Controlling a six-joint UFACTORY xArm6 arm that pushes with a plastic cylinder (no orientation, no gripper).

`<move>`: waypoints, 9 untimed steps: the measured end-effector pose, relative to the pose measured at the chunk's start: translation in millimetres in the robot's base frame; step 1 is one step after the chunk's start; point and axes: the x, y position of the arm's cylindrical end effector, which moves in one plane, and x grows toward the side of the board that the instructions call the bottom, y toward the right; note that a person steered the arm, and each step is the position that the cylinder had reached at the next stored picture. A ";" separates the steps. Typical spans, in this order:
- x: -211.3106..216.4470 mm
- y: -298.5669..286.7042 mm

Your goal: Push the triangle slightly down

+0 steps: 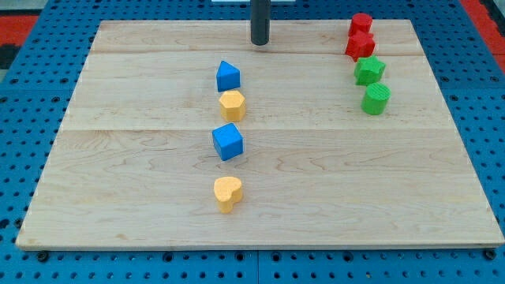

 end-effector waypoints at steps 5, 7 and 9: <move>34.3 -19.9; 88.7 -63.6; 154.7 -74.2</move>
